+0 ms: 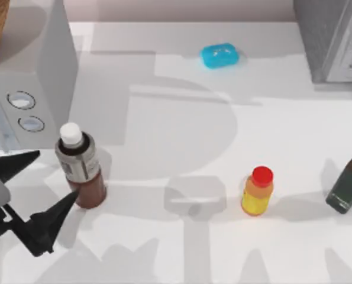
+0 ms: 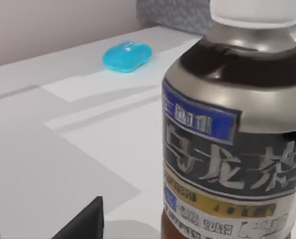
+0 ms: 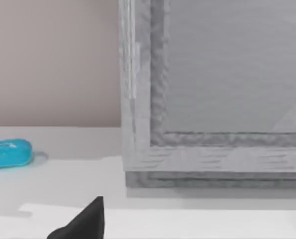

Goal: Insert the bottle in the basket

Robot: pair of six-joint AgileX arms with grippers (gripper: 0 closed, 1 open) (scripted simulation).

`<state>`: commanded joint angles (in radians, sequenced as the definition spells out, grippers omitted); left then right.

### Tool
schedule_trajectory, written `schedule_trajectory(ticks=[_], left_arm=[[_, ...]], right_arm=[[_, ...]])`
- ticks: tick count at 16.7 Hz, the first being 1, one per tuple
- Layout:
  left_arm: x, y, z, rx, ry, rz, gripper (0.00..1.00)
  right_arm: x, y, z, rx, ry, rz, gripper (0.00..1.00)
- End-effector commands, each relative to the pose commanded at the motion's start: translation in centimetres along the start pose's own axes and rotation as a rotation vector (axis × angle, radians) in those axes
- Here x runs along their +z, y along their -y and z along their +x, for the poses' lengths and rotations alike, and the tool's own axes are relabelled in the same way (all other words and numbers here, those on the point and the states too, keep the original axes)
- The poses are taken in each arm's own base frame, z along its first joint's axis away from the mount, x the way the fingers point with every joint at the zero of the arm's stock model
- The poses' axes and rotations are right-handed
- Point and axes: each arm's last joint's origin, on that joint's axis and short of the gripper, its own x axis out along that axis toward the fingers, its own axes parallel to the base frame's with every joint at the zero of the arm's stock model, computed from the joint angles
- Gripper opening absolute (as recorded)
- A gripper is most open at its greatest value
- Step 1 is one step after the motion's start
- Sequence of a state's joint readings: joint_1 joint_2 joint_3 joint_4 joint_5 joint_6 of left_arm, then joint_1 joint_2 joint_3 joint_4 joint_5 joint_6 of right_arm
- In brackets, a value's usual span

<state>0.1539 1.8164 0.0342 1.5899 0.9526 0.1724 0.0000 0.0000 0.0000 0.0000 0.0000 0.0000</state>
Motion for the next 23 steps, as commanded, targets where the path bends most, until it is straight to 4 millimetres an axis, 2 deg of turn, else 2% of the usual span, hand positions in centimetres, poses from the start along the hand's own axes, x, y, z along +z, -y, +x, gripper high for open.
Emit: schedule_trajectory(ticks=[9, 18, 23], left_arm=[[-0.3, 0.0, 0.3, -0.018, -0.002, -0.005, 1.00], [-0.3, 0.0, 6.7, -0.017, 0.000, -0.004, 1.00], [-0.3, 0.1, 7.0, -0.017, 0.000, -0.004, 1.00]], right_arm=[[0.0, 0.0, 0.0, 0.000, 0.000, 0.000, 1.00], [0.0, 0.0, 0.0, 0.000, 0.000, 0.000, 1.00], [0.0, 0.0, 0.0, 0.000, 0.000, 0.000, 1.00]])
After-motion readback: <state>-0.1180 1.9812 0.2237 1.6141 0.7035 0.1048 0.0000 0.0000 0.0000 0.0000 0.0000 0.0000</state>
